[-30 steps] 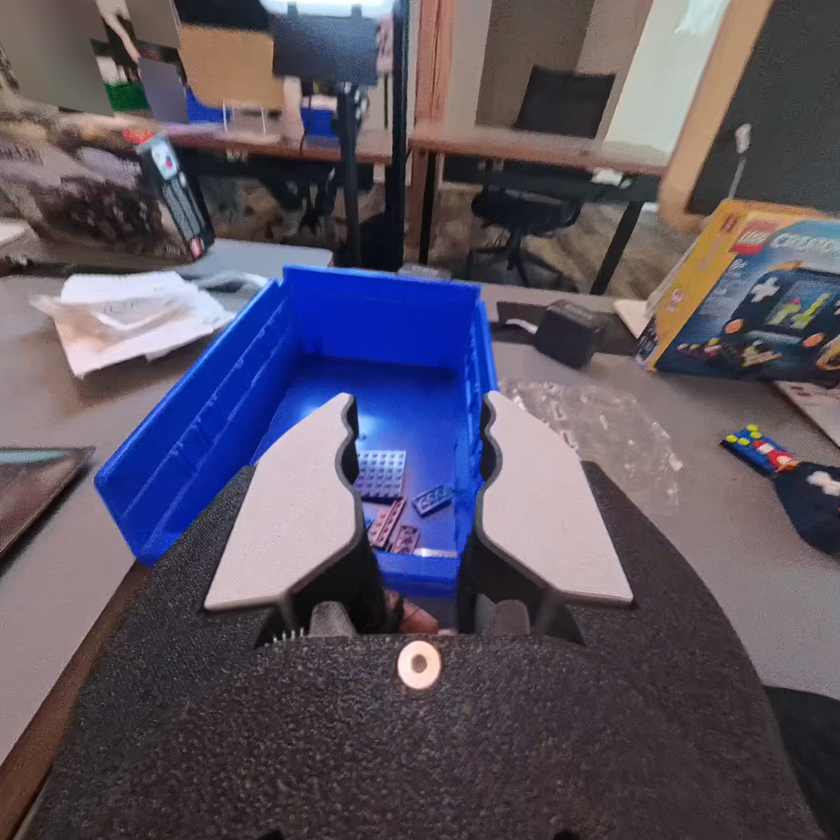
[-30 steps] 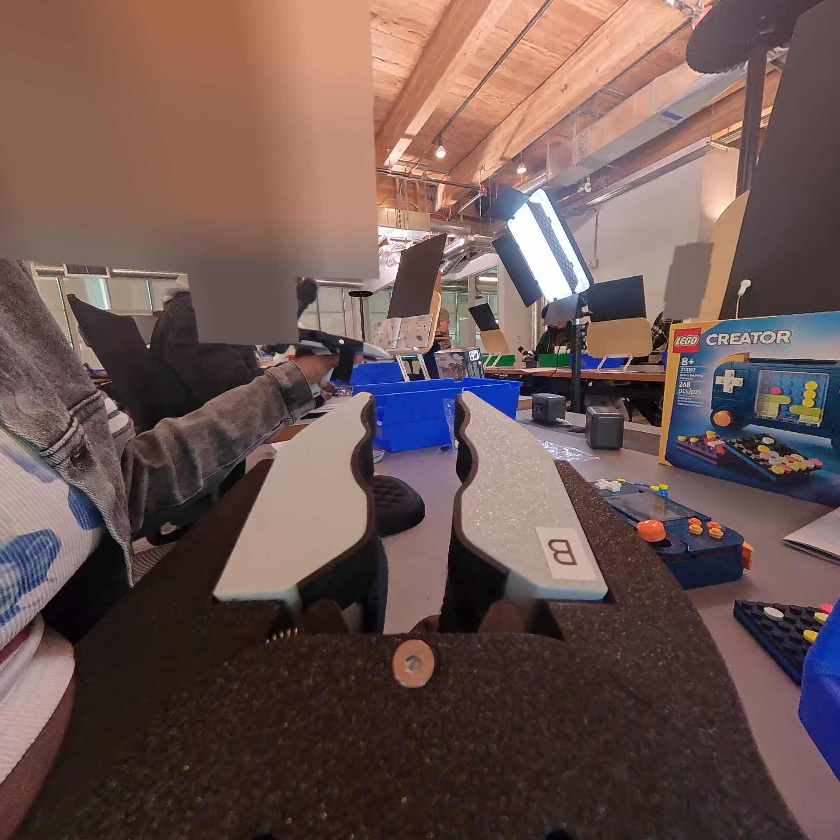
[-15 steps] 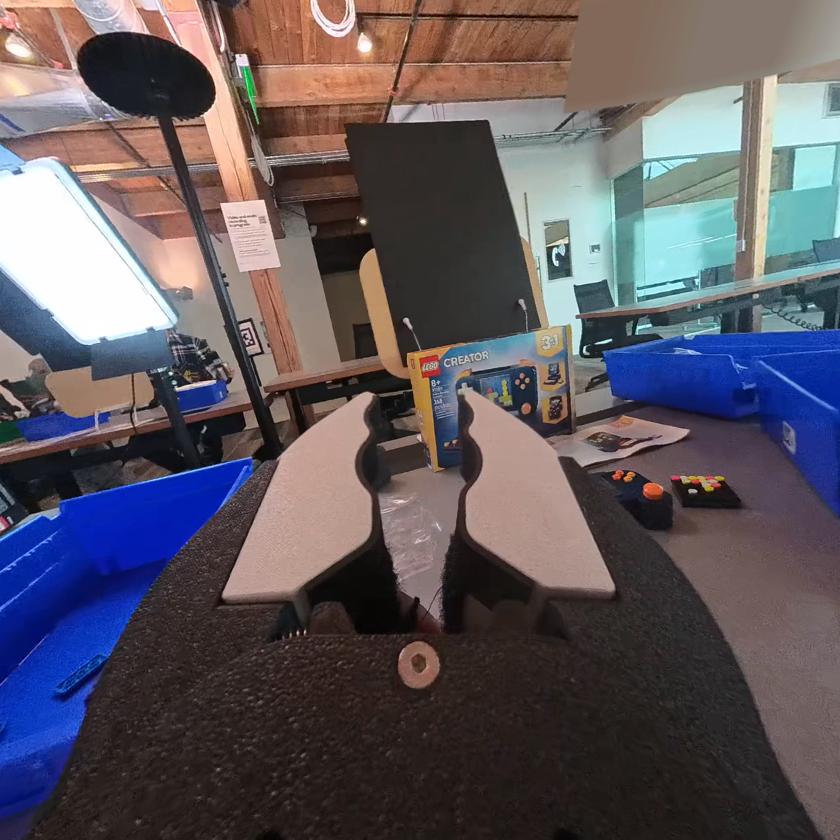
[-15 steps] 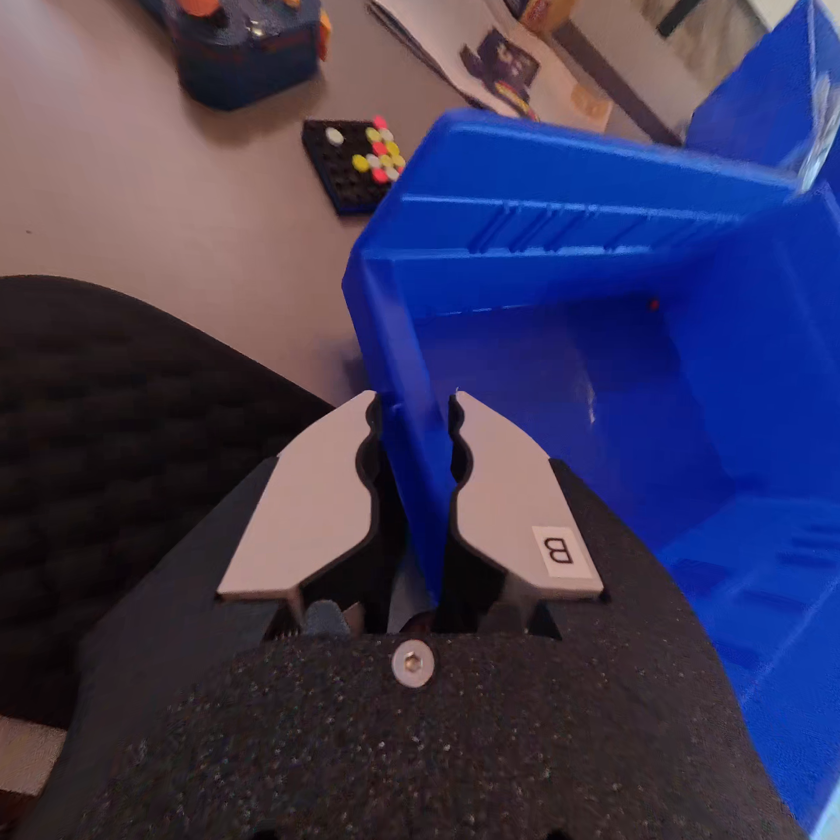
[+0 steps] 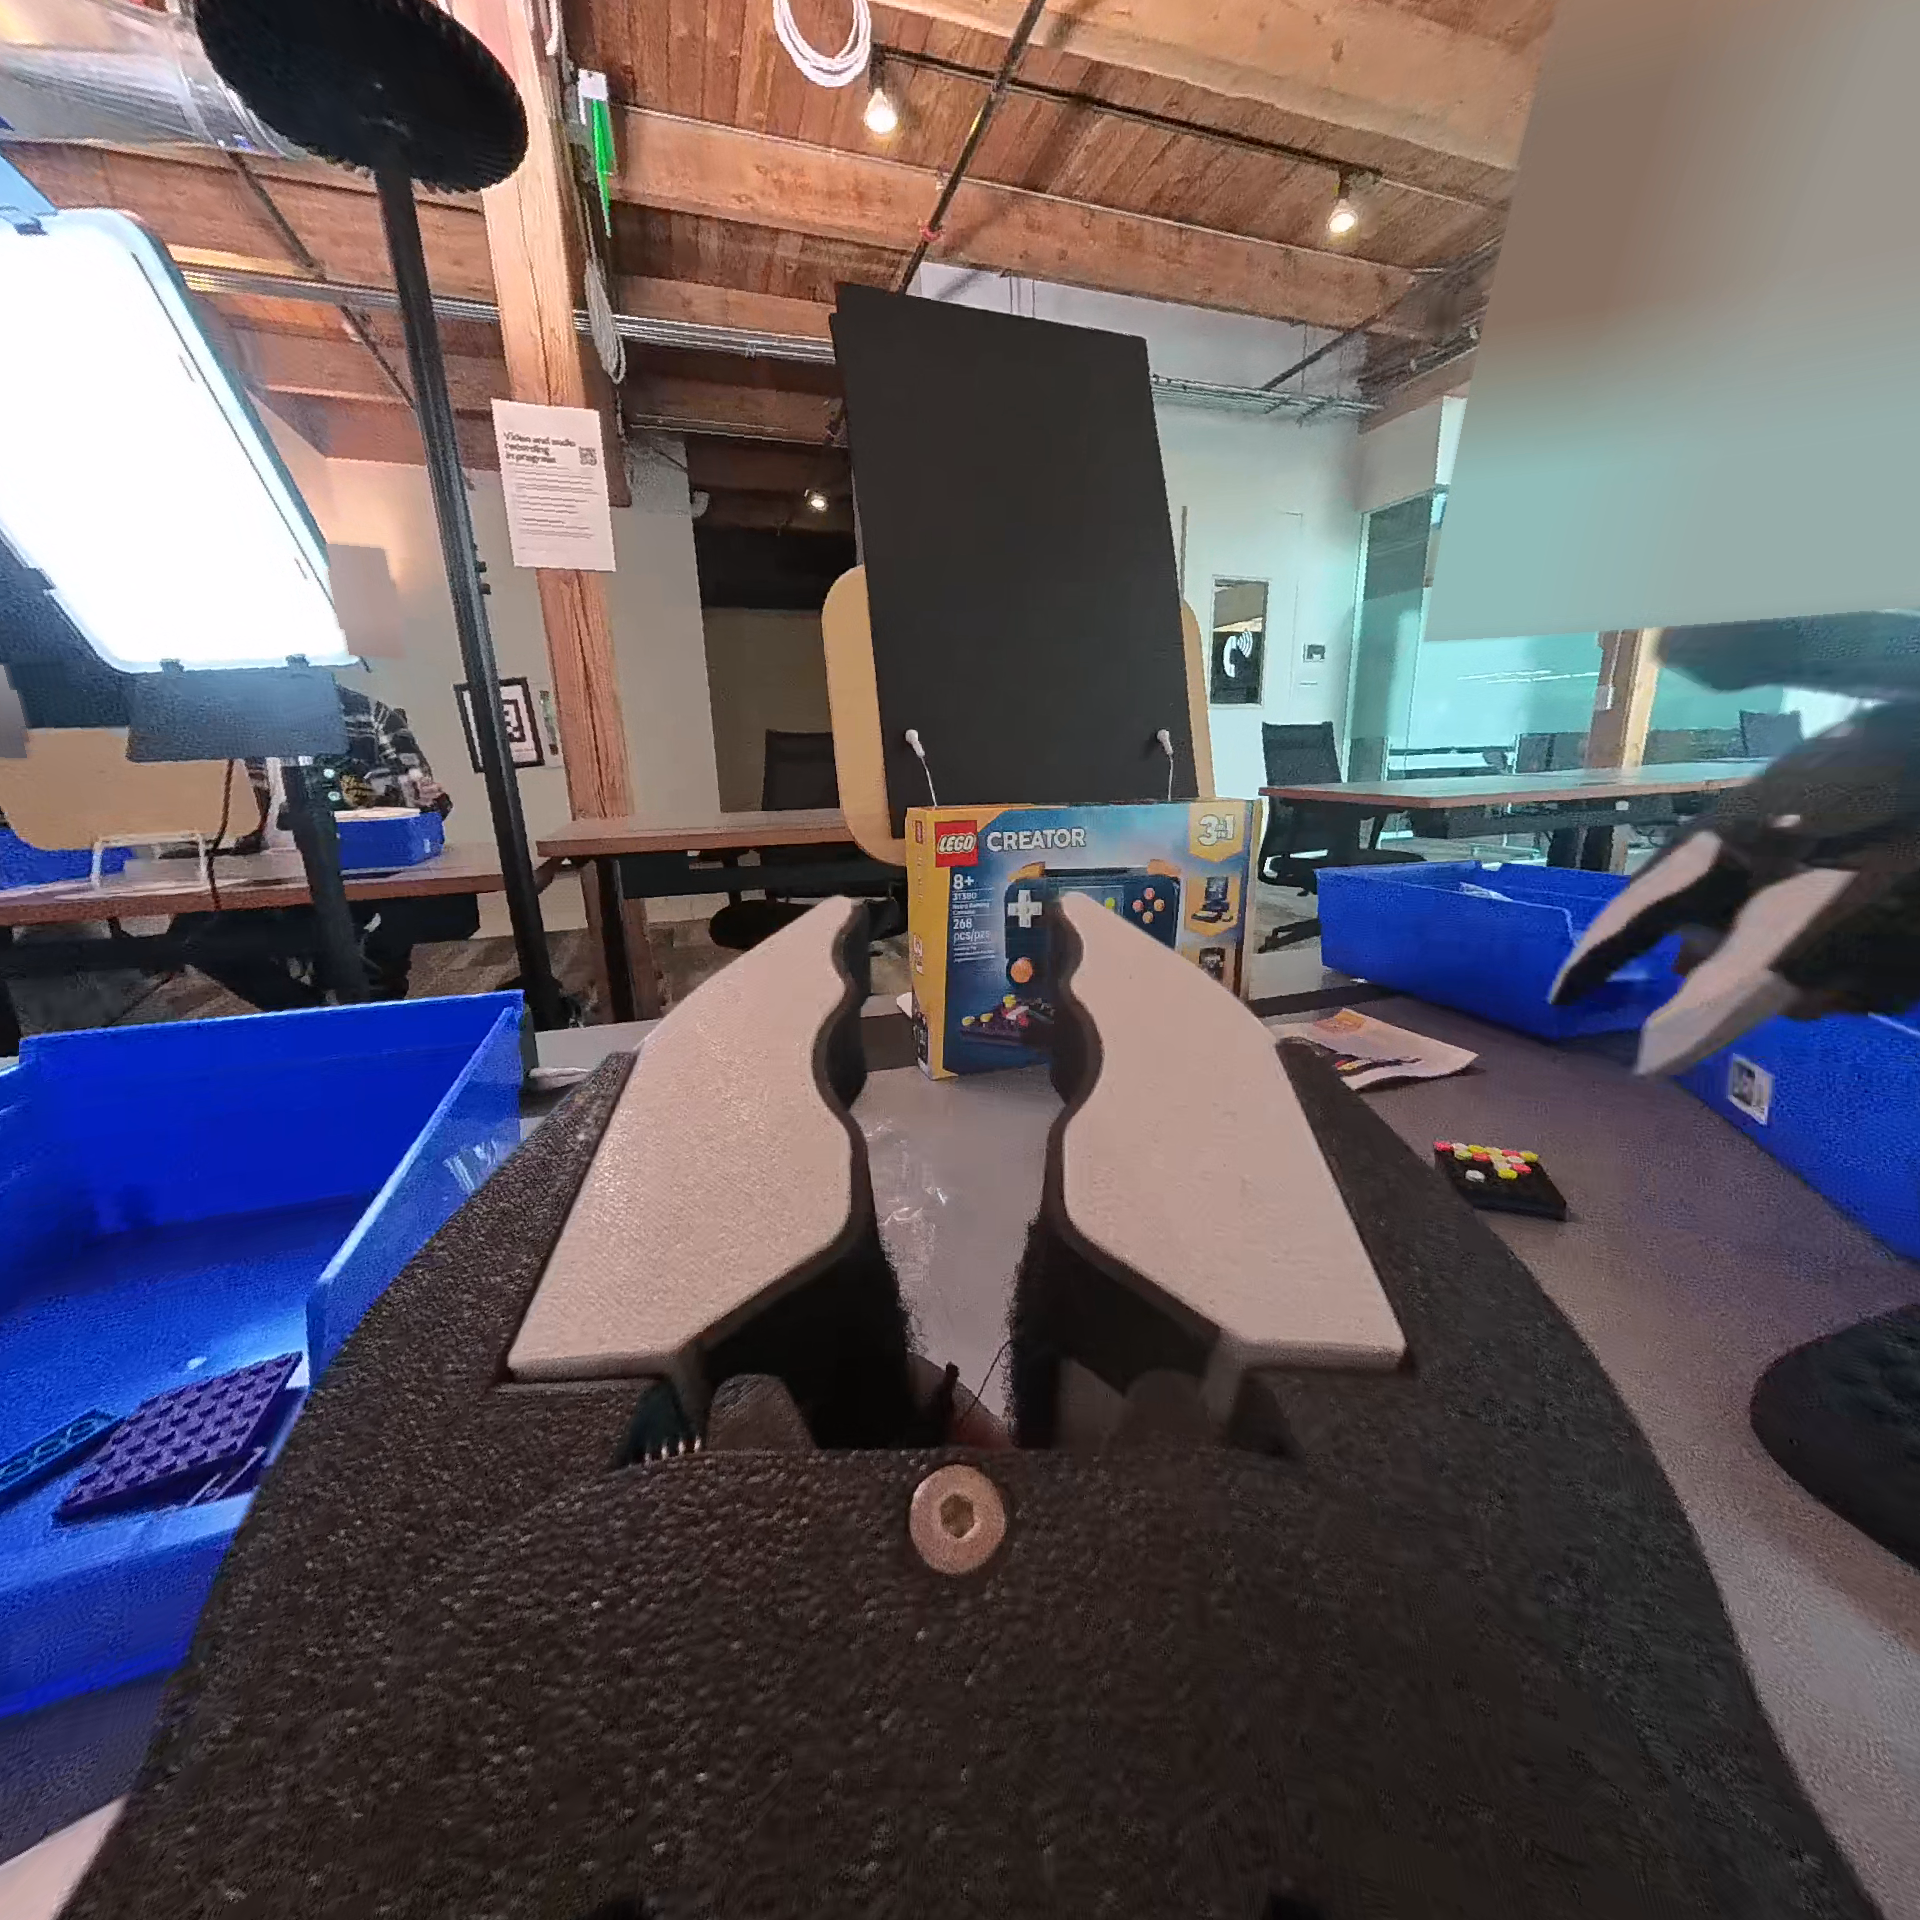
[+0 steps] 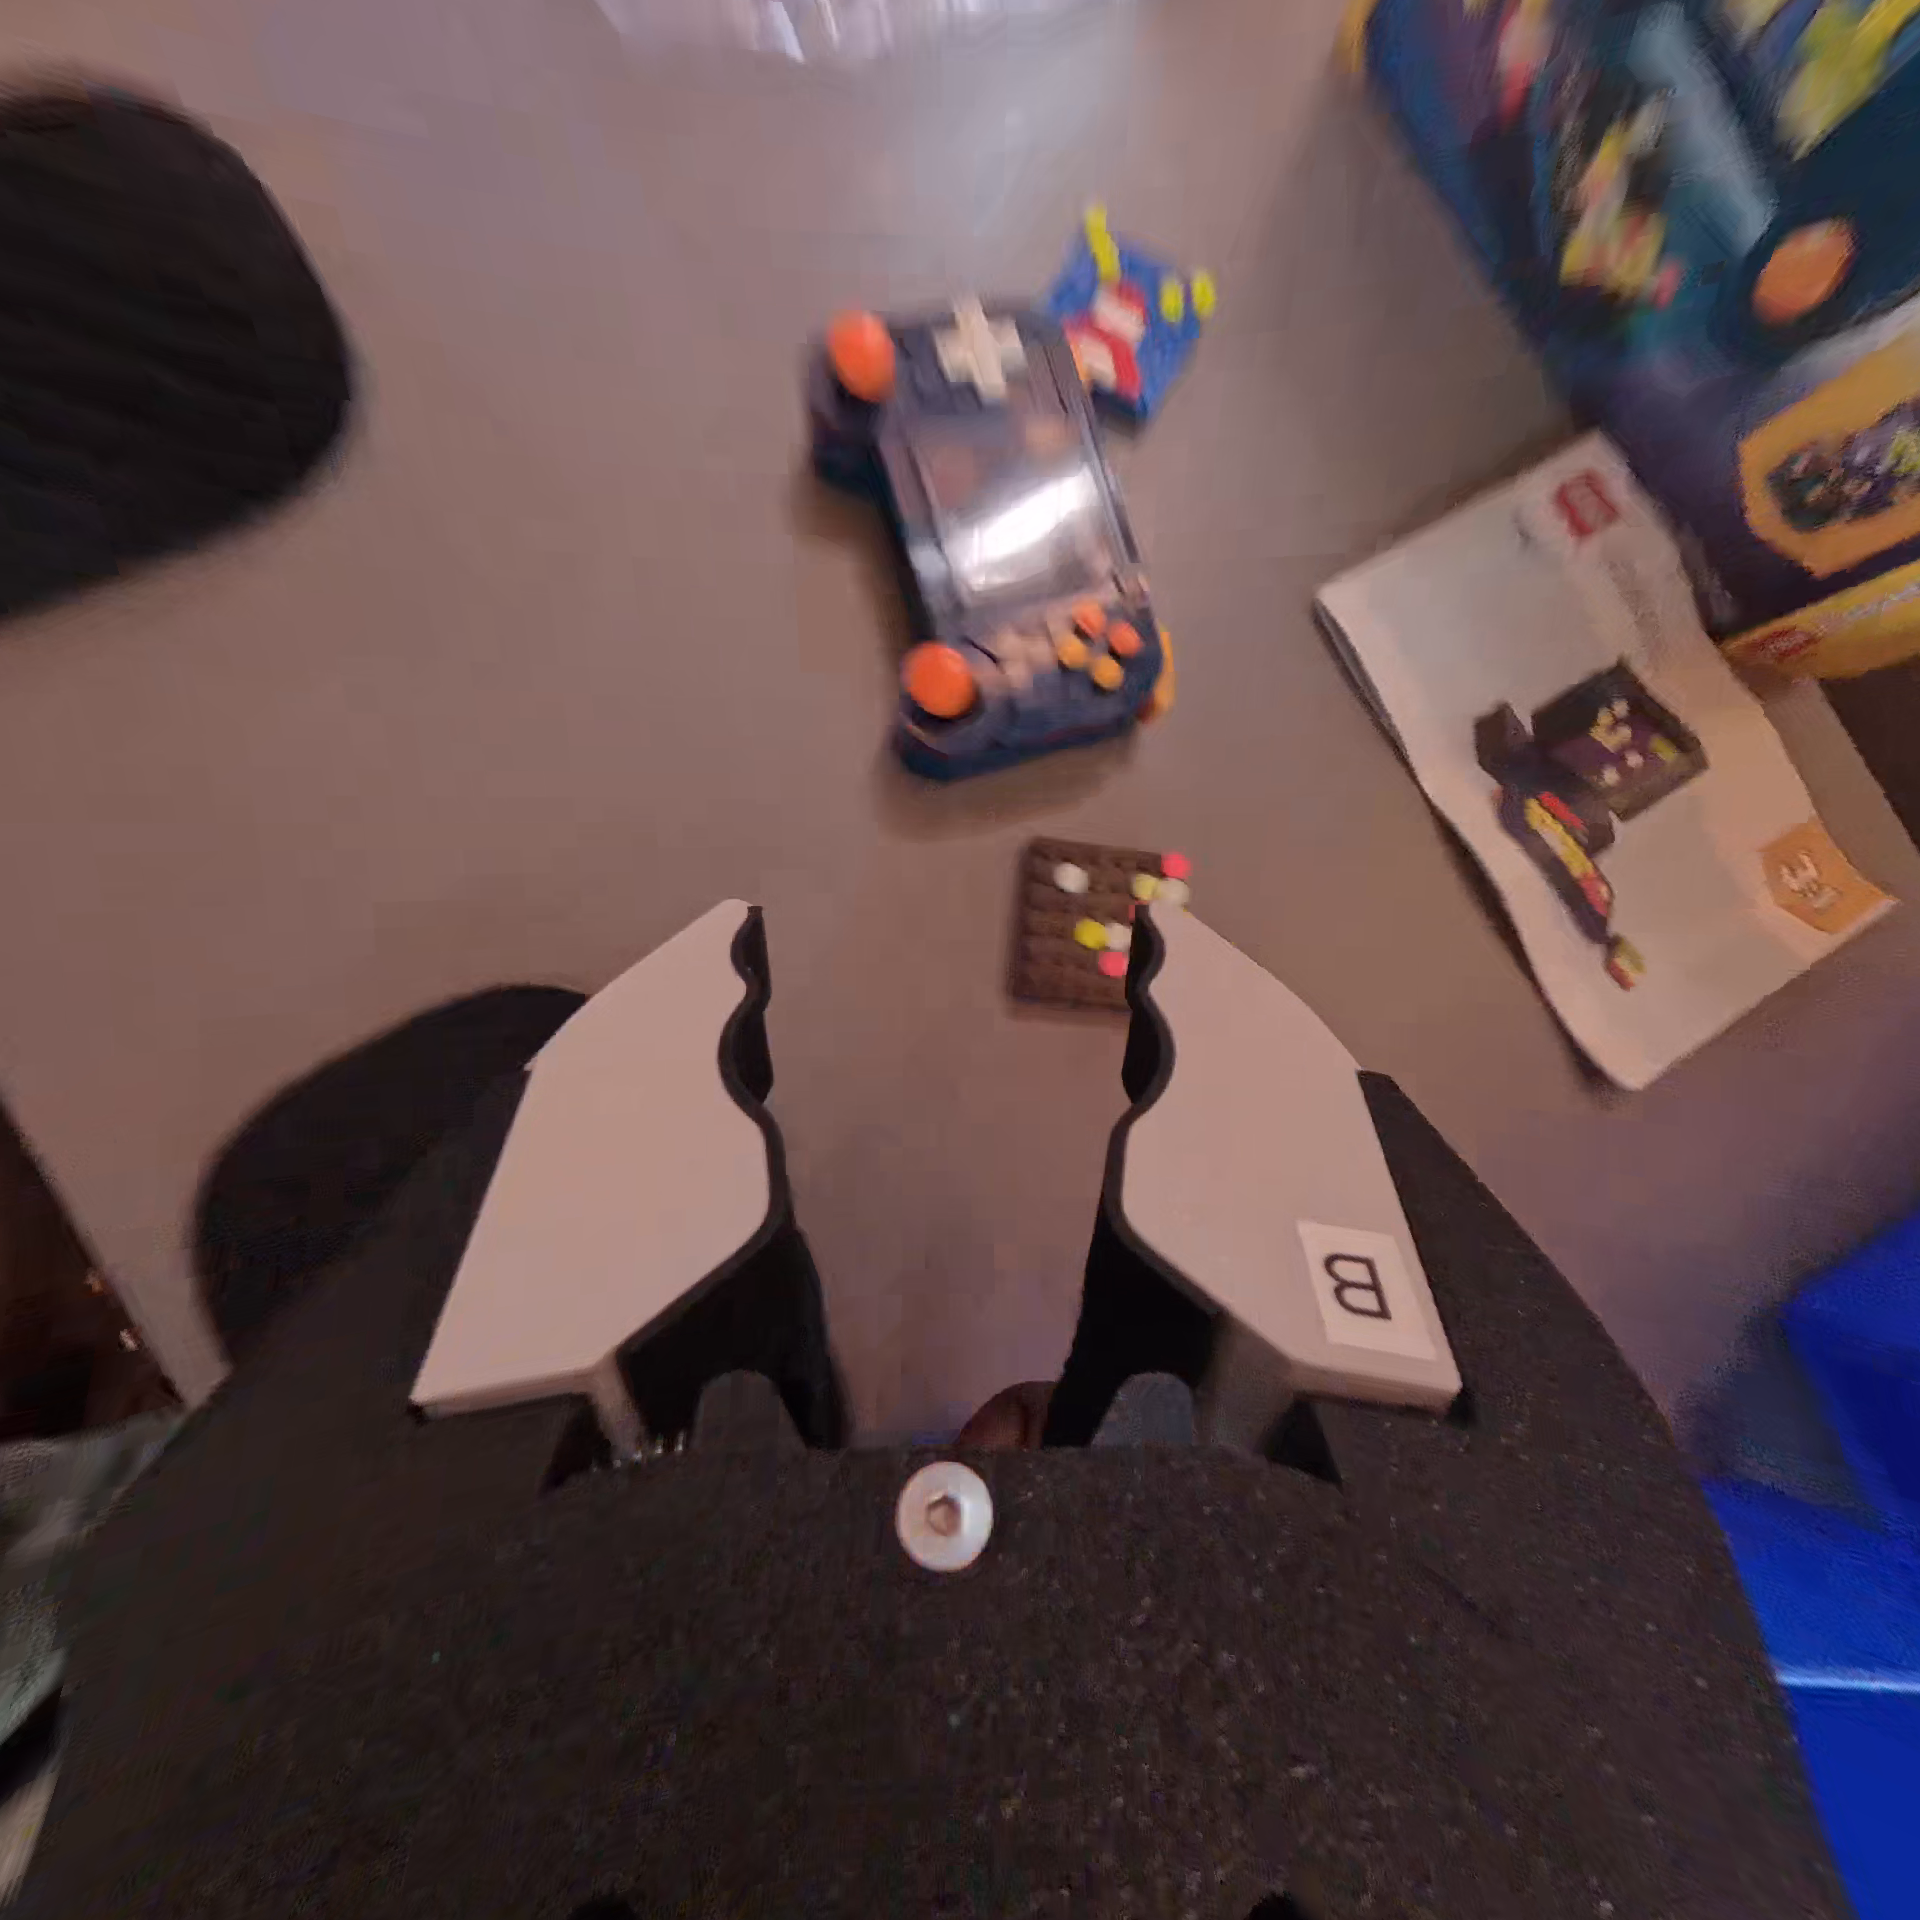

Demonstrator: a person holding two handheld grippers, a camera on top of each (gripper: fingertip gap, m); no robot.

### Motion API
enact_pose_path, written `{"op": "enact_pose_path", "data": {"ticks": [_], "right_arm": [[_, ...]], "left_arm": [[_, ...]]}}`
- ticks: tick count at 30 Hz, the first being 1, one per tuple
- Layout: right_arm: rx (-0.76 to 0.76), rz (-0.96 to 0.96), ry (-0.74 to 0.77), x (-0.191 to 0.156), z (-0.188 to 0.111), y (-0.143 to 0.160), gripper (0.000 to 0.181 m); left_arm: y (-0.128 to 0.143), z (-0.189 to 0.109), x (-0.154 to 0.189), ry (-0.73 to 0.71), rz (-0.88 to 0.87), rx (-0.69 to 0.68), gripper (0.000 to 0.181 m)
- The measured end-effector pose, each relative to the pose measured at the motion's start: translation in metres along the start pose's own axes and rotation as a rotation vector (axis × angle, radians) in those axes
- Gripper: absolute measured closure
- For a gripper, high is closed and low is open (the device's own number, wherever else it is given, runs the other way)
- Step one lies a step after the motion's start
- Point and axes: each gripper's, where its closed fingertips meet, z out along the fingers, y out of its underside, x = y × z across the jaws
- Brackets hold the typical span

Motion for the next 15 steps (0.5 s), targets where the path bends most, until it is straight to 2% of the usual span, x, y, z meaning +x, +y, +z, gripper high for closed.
{"op": "enact_pose_path", "data": {"ticks": [3, 5, 7, 9, 11, 12, 14, 15], "right_arm": [[-0.287, 0.016, -0.038, 0.037, 0.035, 0.015, 0.112], [-0.413, 0.037, -0.092, 0.039, 0.055, 0.027, 0.111], [-0.509, 0.036, -0.084, 0.039, 0.068, 0.041, 0.105], [-0.548, 0.029, -0.078, 0.038, 0.079, 0.051, 0.106], [-0.572, 0.034, -0.072, 0.036, 0.089, 0.062, 0.119], [-0.545, 0.062, -0.089, 0.032, 0.089, 0.06, 0.129], [-0.529, 0.095, -0.096, 0.017, 0.087, 0.059, 0.13], [-0.534, 0.08, -0.105, 0.004, 0.085, 0.06, 0.13]], "left_arm": [[0.002, -0.004, -0.001, 0.002, -0.016, -0.022, 0.154], [0.001, -0.007, -0.002, 0.018, -0.046, -0.014, 0.154], [0.001, -0.009, -0.005, 0.028, -0.069, -0.011, 0.154], [0.003, -0.009, -0.007, 0.039, -0.069, -0.01, 0.146], [0.005, -0.009, -0.001, 0.081, -0.037, -0.006, 0.139], [0.009, -0.007, 0.003, 0.101, -0.012, -0.021, 0.128], [0.028, -0.003, 0.019, 0.181, 0.051, -0.141, 0.099], [0.041, -0.003, 0.032, 0.261, 0.064, -0.226, 0.095]]}}
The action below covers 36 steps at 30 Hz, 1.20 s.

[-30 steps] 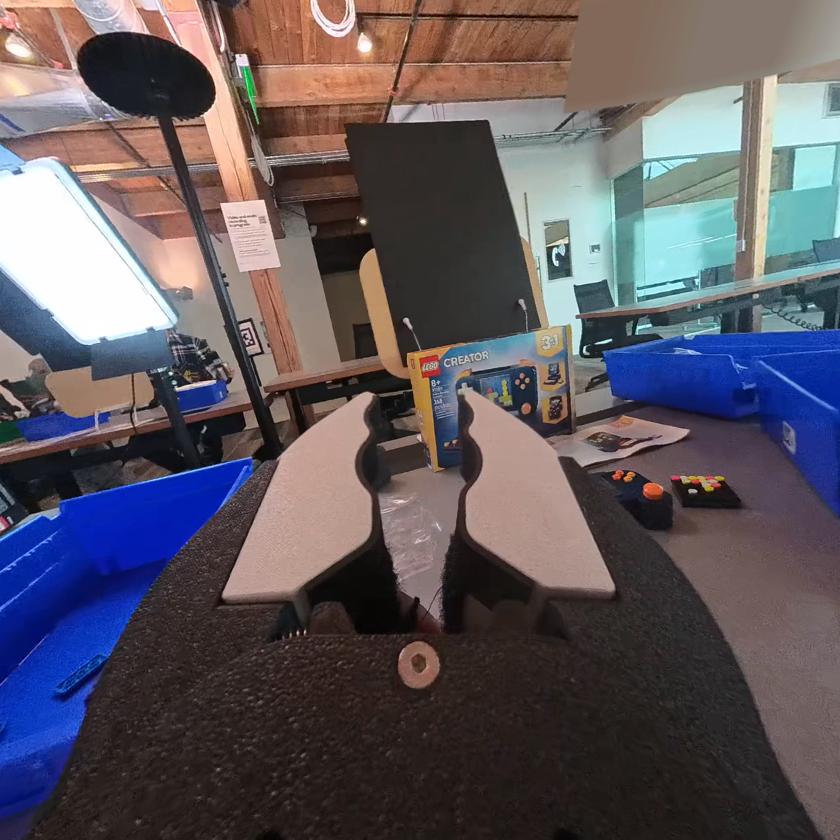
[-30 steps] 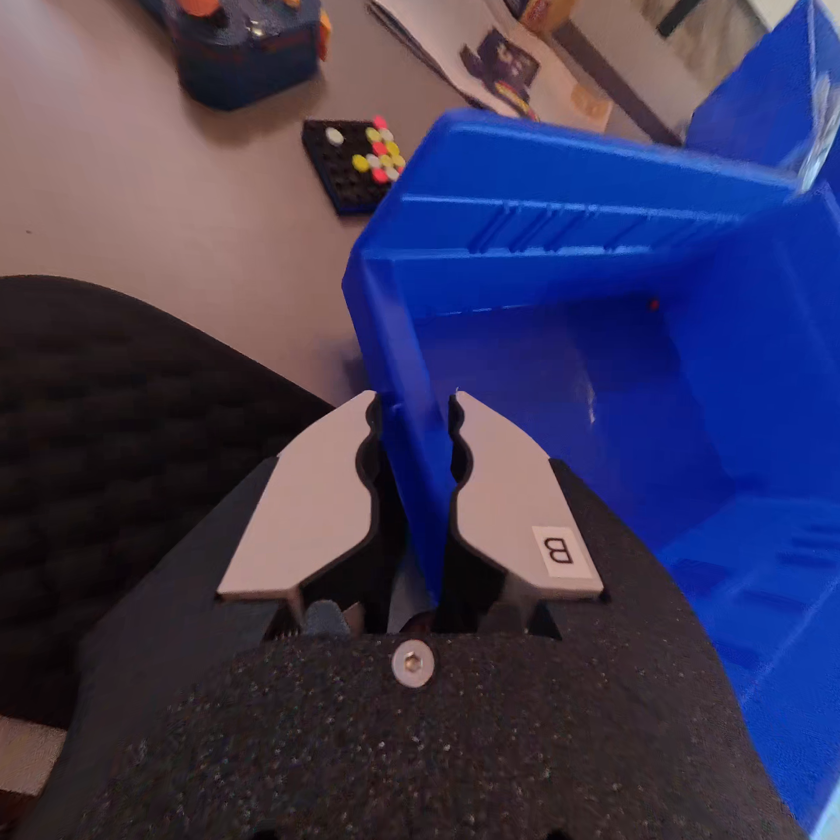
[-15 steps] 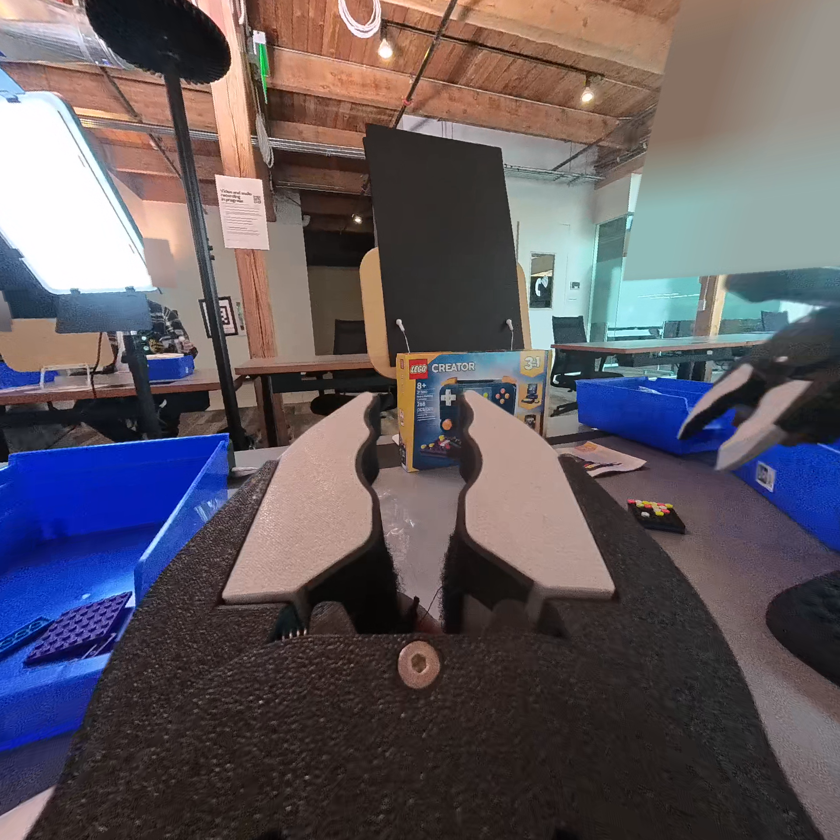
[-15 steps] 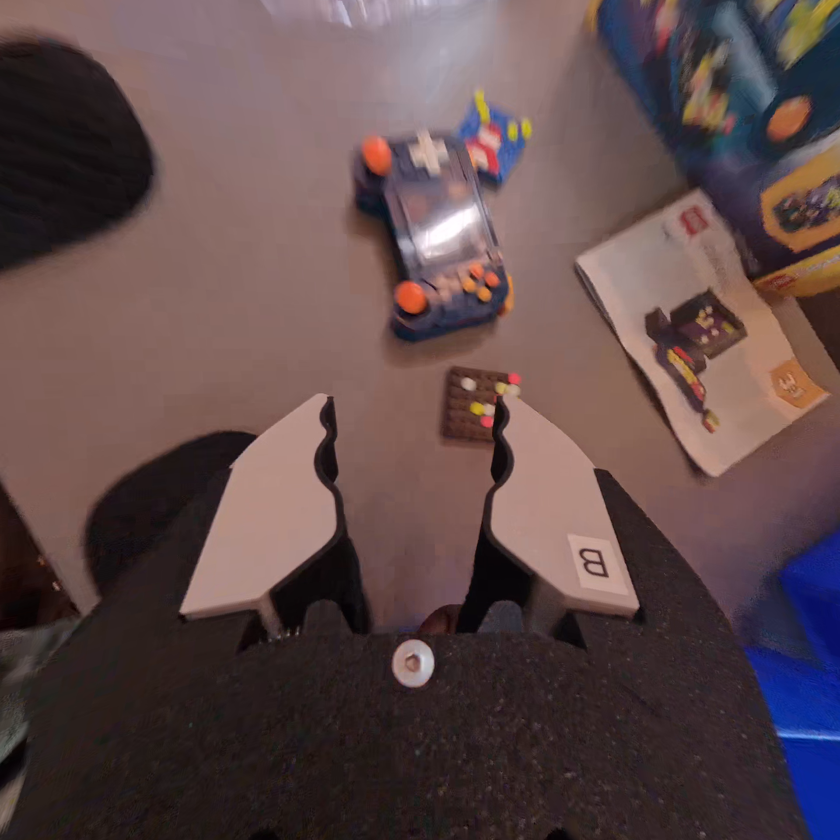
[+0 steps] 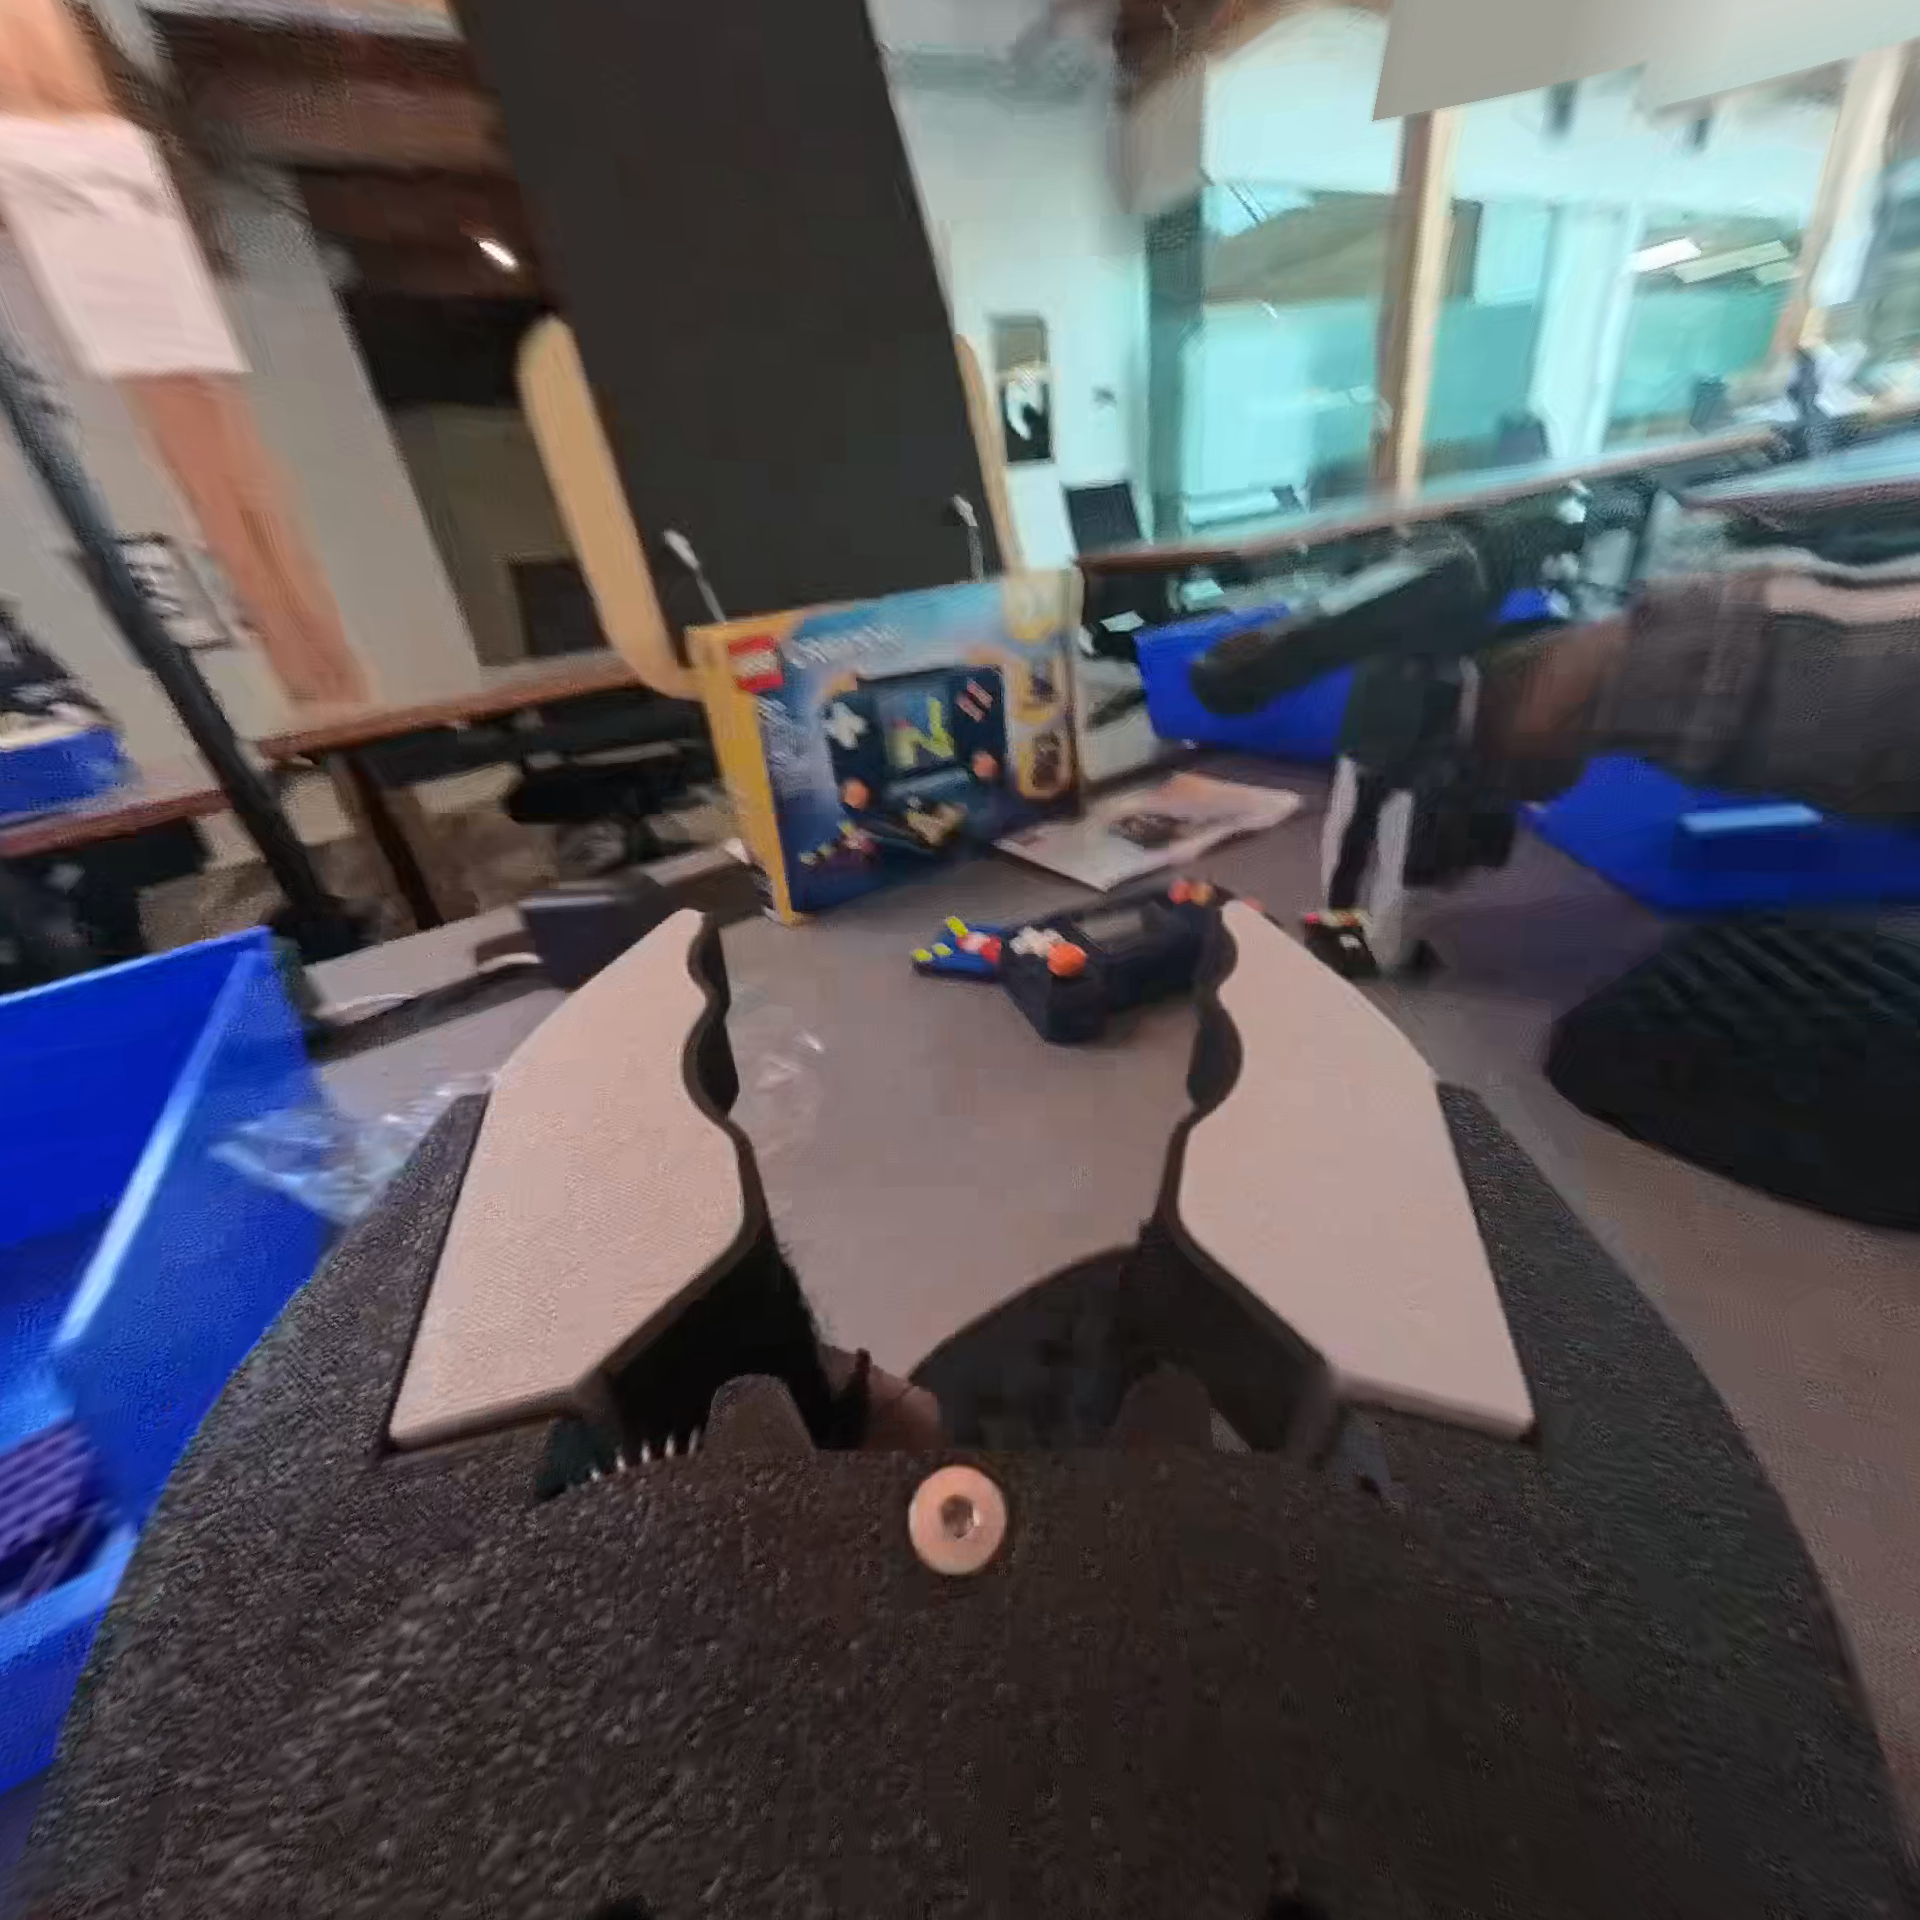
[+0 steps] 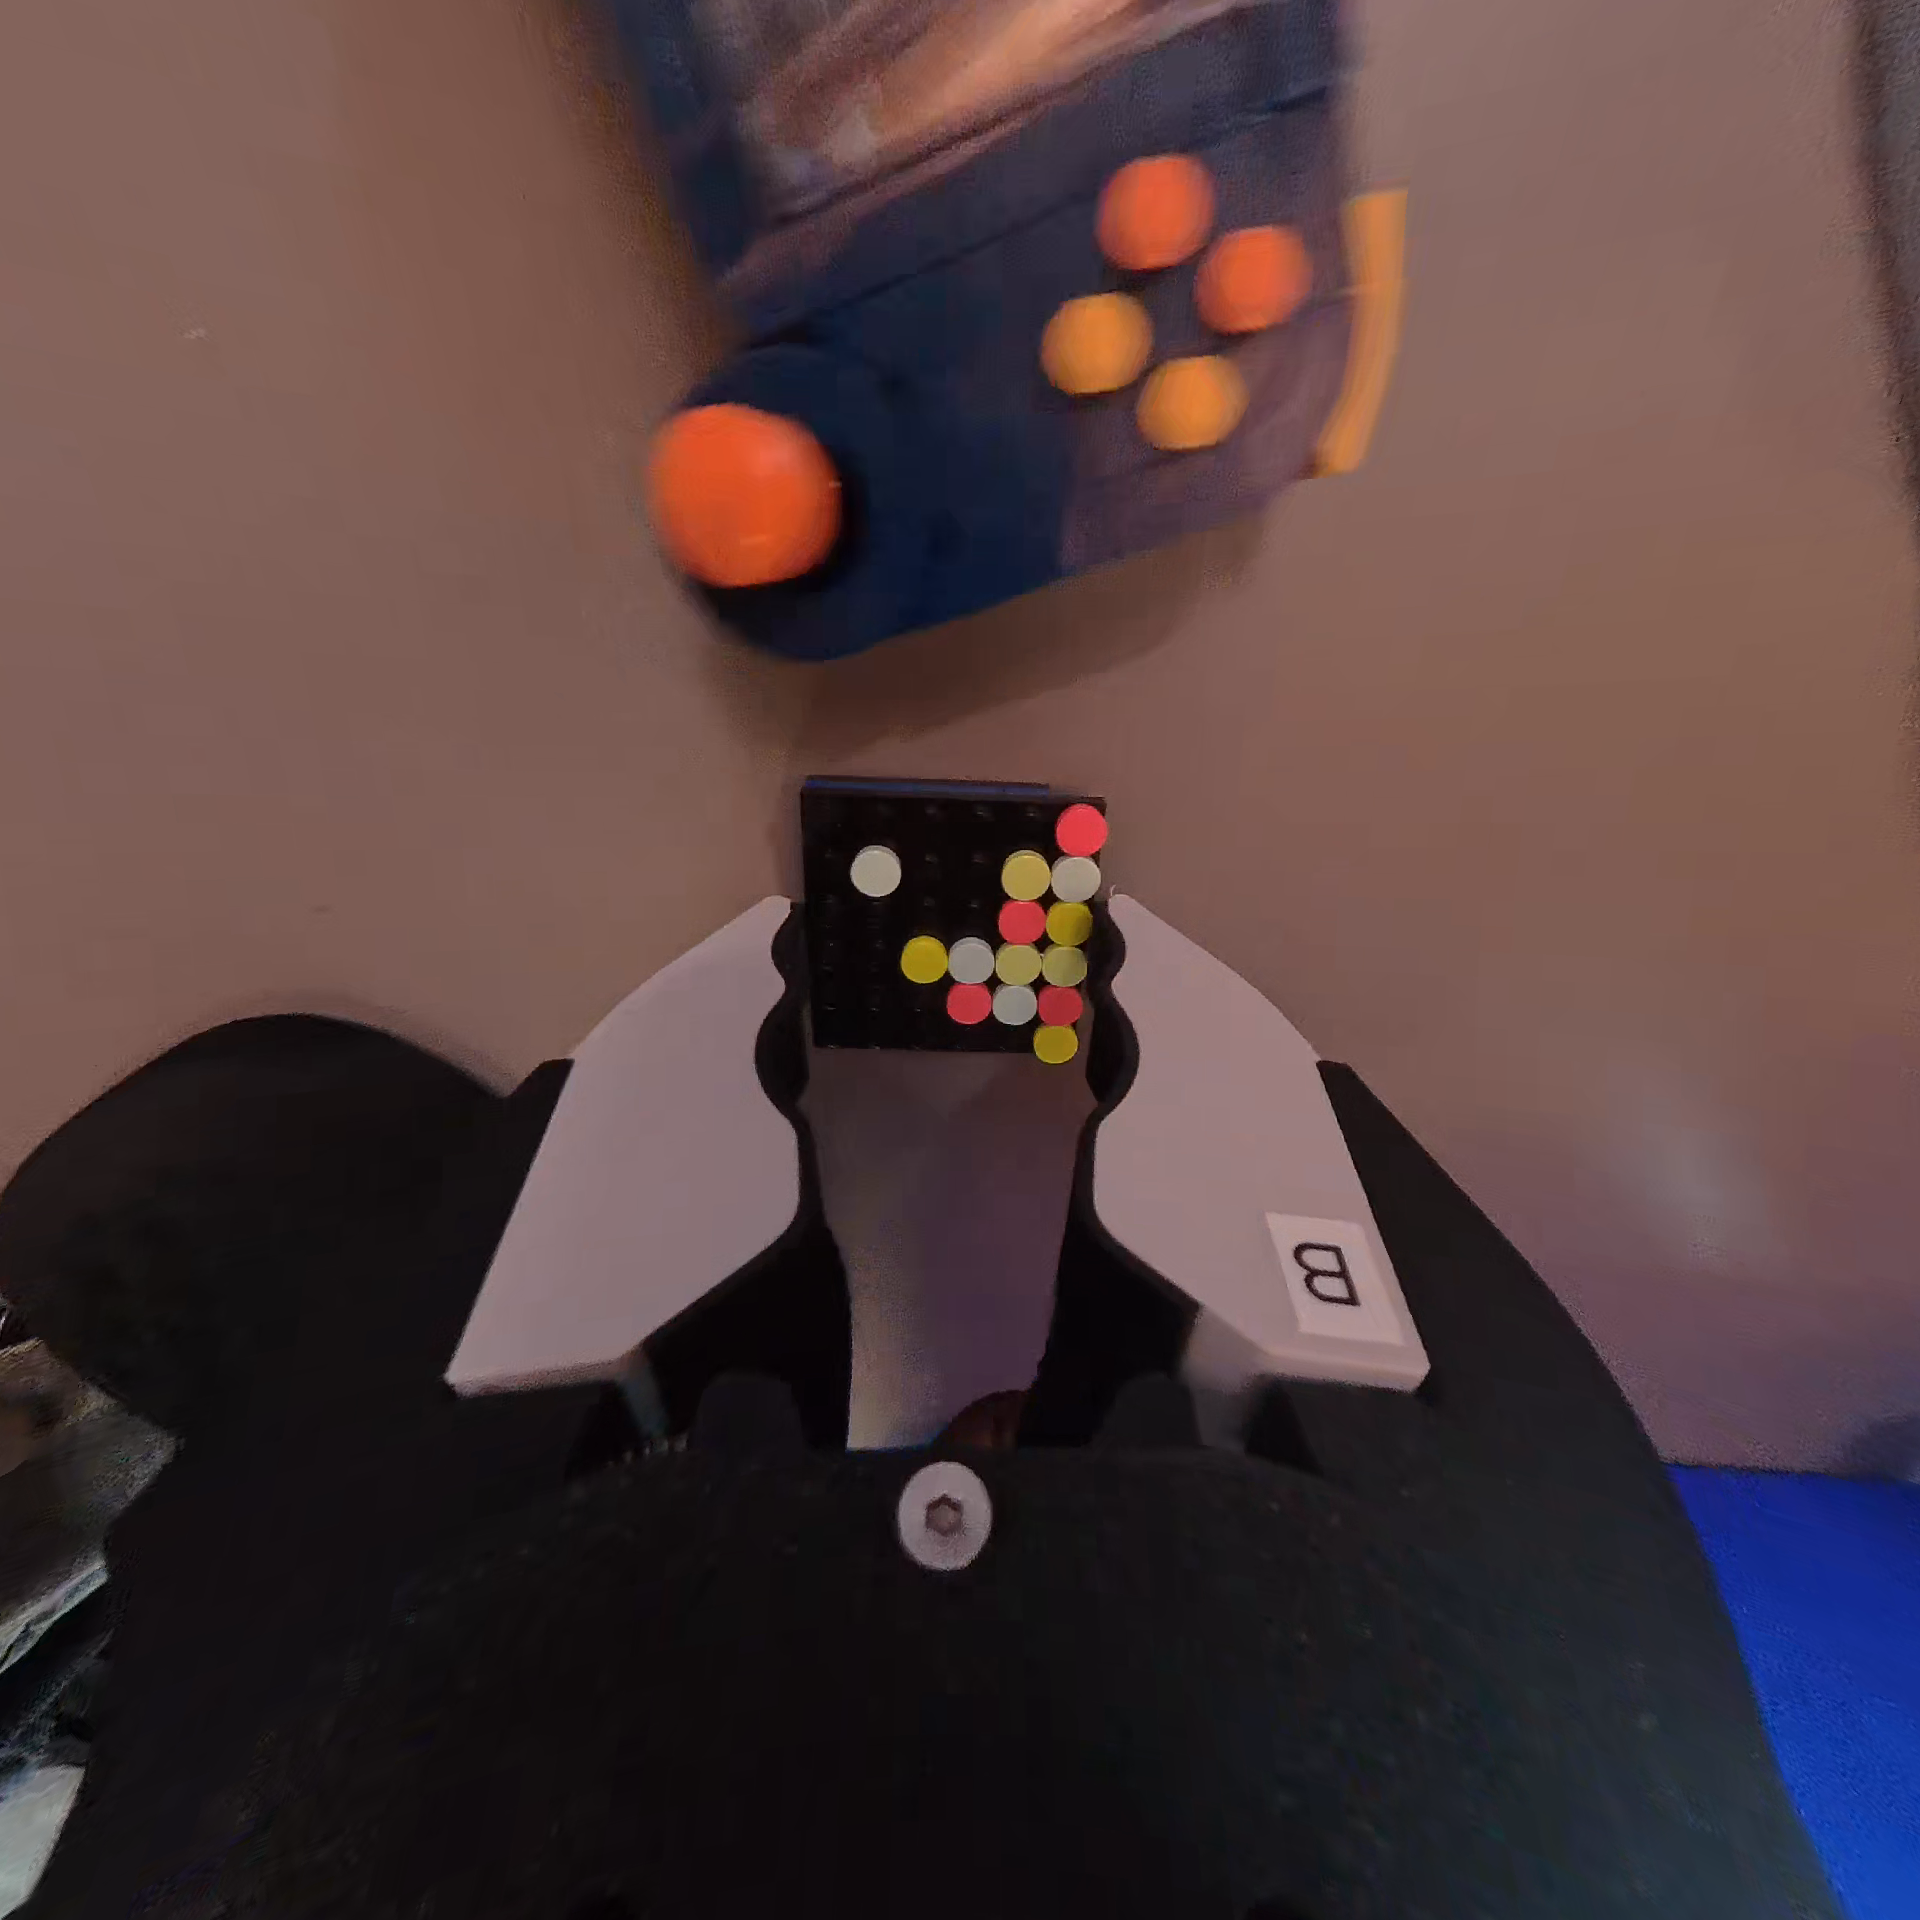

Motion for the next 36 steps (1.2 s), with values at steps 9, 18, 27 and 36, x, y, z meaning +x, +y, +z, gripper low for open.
{"op": "enact_pose_path", "data": {"ticks": [9, 18, 27, 36], "right_arm": [[0.185, -0.032, -0.144, -0.161, -0.002, -0.016, 0.131], [0.638, -0.21, -0.266, -0.177, -0.048, -0.004, 0.144], [0.67, -0.471, -0.33, -0.202, -0.027, 0.006, 0.166], [0.69, -0.405, -0.209, -0.199, -0.017, 0.004, 0.169]], "left_arm": [[0.03, 0.031, 0.147, 0.547, -0.105, -0.298, 0.093], [0.109, -0.002, 0.185, 0.54, 0.137, -0.686, 0.112], [0.137, -0.003, 0.188, 0.566, 0.083, -0.874, 0.125], [0.127, 0.004, 0.187, 0.554, 0.043, -0.807, 0.134]]}}
